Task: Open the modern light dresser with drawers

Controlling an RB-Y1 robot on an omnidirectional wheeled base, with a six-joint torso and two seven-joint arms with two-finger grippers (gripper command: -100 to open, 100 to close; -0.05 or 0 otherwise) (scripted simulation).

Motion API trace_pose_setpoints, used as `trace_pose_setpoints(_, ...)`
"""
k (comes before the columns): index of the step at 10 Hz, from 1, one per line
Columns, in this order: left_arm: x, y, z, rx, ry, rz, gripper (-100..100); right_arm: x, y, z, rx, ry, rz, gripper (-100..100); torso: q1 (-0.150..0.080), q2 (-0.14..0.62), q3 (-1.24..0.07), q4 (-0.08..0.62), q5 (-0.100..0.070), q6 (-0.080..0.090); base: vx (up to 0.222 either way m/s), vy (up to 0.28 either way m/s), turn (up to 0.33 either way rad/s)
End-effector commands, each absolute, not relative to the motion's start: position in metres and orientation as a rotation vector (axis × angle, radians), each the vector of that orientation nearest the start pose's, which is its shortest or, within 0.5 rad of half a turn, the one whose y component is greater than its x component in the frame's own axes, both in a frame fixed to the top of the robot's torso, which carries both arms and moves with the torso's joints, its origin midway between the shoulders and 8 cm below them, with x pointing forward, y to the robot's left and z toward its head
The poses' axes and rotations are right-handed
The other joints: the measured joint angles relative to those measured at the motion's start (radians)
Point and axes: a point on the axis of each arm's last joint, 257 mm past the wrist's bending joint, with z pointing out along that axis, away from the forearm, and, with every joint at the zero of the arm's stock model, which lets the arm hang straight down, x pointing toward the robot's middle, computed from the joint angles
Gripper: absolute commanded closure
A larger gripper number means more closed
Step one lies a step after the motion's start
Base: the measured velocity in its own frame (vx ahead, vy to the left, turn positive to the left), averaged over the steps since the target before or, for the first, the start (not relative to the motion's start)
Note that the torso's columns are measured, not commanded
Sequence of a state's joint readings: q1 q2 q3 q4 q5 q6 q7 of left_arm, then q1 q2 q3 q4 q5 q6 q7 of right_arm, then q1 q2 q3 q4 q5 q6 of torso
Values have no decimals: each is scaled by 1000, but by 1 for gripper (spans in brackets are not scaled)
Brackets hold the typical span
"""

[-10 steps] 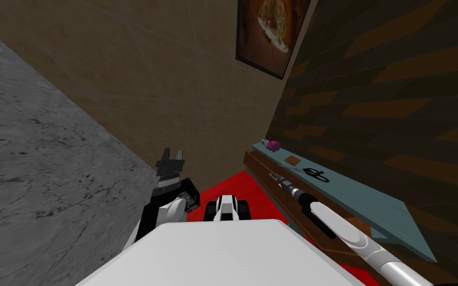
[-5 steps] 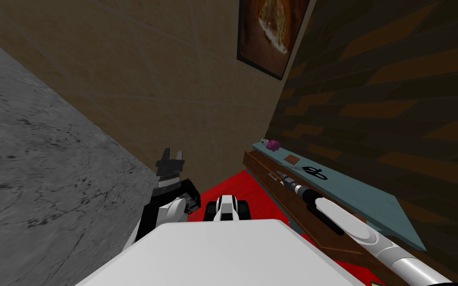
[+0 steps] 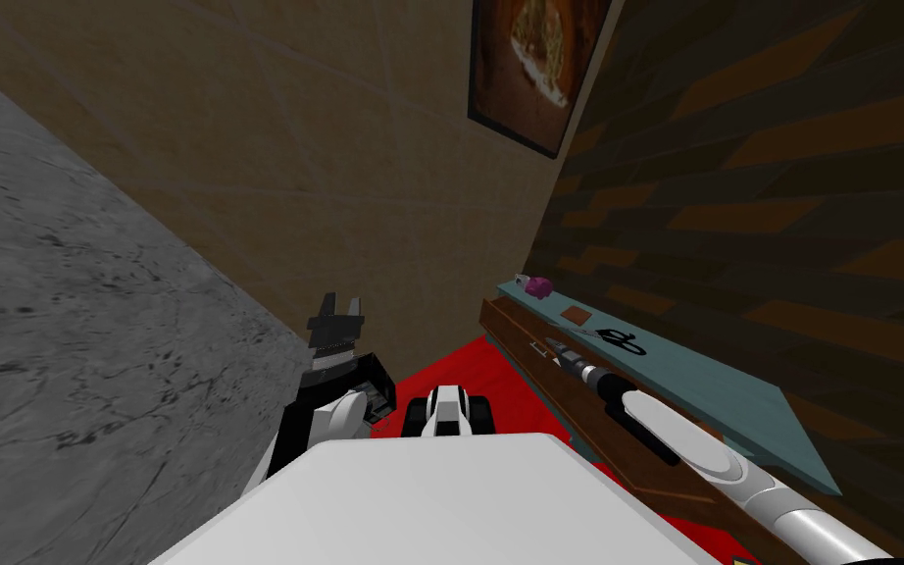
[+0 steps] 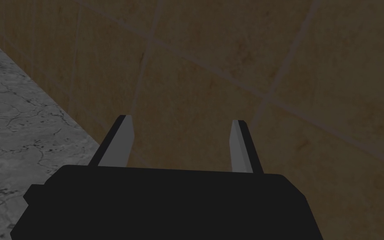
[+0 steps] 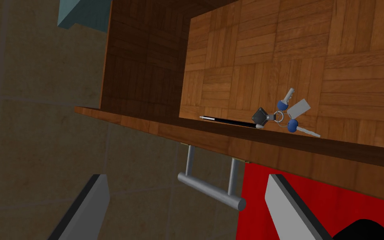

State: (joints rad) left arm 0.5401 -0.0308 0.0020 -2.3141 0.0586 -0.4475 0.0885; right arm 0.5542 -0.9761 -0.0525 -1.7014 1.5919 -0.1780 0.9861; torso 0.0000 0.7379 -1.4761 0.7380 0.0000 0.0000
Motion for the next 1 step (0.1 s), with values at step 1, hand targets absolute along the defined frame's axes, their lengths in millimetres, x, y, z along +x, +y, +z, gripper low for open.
trace_pose_setpoints(1, 341, 295, 17, -792, 556, -1391, 0, 352, -497, -308, -1941, 1325, -1088, 0, 0, 0, 0, 0, 0, 0, 0, 0, 0)
